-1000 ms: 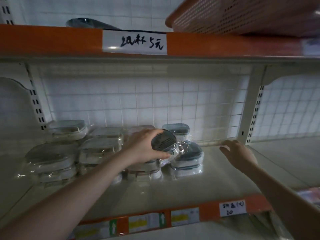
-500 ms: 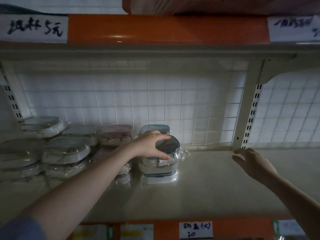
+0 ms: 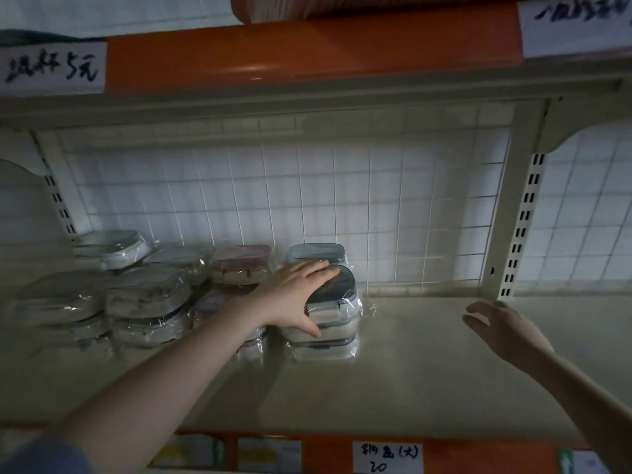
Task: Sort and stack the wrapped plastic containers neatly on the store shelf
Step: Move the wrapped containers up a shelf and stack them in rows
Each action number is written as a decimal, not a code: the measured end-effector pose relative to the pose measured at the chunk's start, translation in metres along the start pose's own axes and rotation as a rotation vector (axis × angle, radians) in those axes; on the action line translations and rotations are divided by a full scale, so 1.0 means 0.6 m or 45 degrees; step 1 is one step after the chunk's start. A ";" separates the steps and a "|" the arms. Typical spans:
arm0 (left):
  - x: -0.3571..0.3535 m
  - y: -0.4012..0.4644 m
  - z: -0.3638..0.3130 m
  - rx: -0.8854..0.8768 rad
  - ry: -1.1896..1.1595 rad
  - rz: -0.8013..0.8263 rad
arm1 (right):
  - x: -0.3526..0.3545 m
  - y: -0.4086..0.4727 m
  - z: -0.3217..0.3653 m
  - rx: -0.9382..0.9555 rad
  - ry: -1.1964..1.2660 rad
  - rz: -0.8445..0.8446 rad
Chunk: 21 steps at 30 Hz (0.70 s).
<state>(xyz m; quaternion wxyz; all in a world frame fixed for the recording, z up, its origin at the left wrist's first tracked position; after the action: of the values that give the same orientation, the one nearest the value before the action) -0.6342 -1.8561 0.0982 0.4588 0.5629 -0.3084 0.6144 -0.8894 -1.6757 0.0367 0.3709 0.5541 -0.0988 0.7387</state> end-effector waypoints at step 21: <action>-0.003 -0.017 0.037 0.091 -0.037 0.103 | -0.039 -0.022 0.029 0.033 -0.057 0.079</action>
<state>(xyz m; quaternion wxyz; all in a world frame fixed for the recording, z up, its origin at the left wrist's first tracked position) -0.6159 -1.8725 0.0988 0.4088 0.5749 -0.3154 0.6348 -0.8653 -1.6863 0.0184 0.3382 0.5720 -0.1149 0.7384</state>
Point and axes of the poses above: each hand's wrist, its own y-axis towards the middle knuckle, its own x-axis out of the back of the hand, z = x × y, the point moved 10 cm from there along y, towards the middle knuckle
